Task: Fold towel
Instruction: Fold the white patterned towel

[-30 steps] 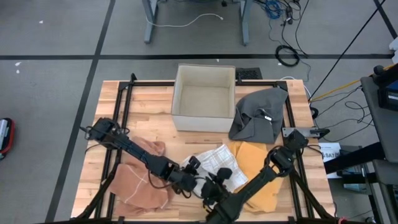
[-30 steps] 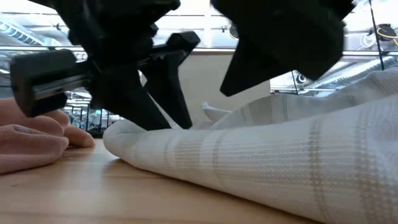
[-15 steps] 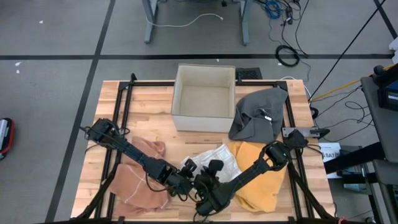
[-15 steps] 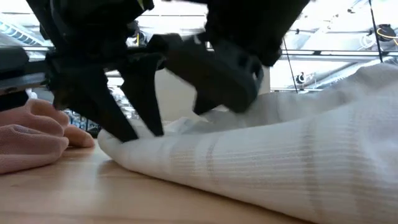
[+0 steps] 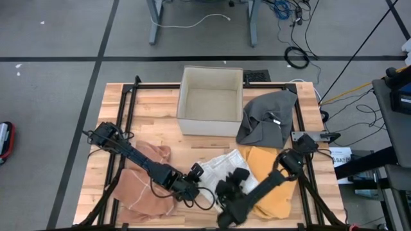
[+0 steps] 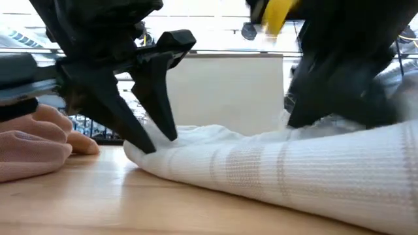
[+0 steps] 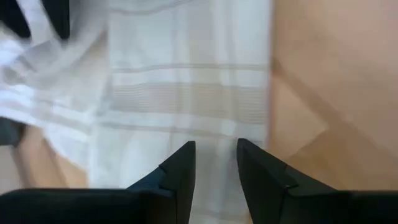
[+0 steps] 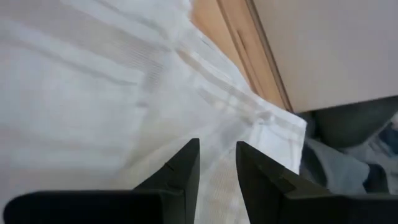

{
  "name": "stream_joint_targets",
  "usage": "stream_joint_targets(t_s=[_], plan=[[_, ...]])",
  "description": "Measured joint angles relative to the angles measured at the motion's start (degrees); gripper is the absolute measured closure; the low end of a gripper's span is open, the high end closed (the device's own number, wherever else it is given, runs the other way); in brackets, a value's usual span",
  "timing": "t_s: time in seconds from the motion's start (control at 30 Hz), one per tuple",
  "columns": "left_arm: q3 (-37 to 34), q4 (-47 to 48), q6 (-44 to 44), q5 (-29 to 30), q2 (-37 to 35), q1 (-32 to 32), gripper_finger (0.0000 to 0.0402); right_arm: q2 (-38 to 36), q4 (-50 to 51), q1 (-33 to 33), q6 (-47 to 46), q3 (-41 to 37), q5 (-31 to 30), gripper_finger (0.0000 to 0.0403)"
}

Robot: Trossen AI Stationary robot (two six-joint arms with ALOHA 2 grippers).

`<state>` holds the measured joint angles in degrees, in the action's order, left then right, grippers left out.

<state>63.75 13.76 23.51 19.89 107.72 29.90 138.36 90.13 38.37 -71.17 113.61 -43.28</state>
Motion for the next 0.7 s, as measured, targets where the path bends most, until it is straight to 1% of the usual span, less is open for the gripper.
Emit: stream_joint_targets(t_s=[0.1, 0.2, 0.27, 0.33, 0.4, 0.43, 0.47, 0.53, 0.63, 0.7], plan=[[0.0, -0.53, 0.7, 1.6, 0.0, 0.03, 0.0277, -1.73, -2.39, 3.38, 3.2, 1.48, -1.46, 0.0312], [0.0, -0.9, 0.76, 1.77, 0.0, 0.18, 0.0277, -2.88, -11.16, 6.91, 12.84, 2.83, -2.45, 0.0312], [0.0, -0.92, 0.83, 1.8, -0.02, 0.22, 0.0277, -3.01, -20.48, 8.92, 22.32, 3.09, -0.81, 0.0312], [0.0, -0.92, 0.84, 1.78, -0.02, -0.17, 0.0277, -2.95, -29.87, 10.29, 30.23, 2.79, 2.41, 0.0311], [0.0, -0.94, 0.79, 1.78, -0.02, -0.75, 0.0277, -2.95, -36.62, 11.03, 35.37, 2.13, 4.1, 0.0304], [0.0, -0.94, 0.76, 1.78, -0.02, -0.91, 0.0277, -2.95, -38.21, 11.36, 36.67, 1.95, 4.31, 0.0297], [0.0, -0.94, 0.73, 1.8, -0.02, -1.09, 0.0277, -2.95, -38.51, 11.62, 37.04, 1.94, 4.21, 0.0289], [0.0, -0.93, 0.56, 3.23, -0.14, -1.0, 0.0277, -2.95, -36.68, 12.04, 35.18, 1.93, 1.98, 0.0268], [0.02, -0.83, 0.95, 8.83, -0.87, -0.01, 0.0277, -2.95, -29.64, 12.2, 28.71, 1.89, -2.47, 0.024], [0.04, 0.57, 1.64, 12.72, -1.57, 0.6, 0.0277, -2.95, -23.68, 11.43, 22.35, 1.85, -3.2, 0.0231]])
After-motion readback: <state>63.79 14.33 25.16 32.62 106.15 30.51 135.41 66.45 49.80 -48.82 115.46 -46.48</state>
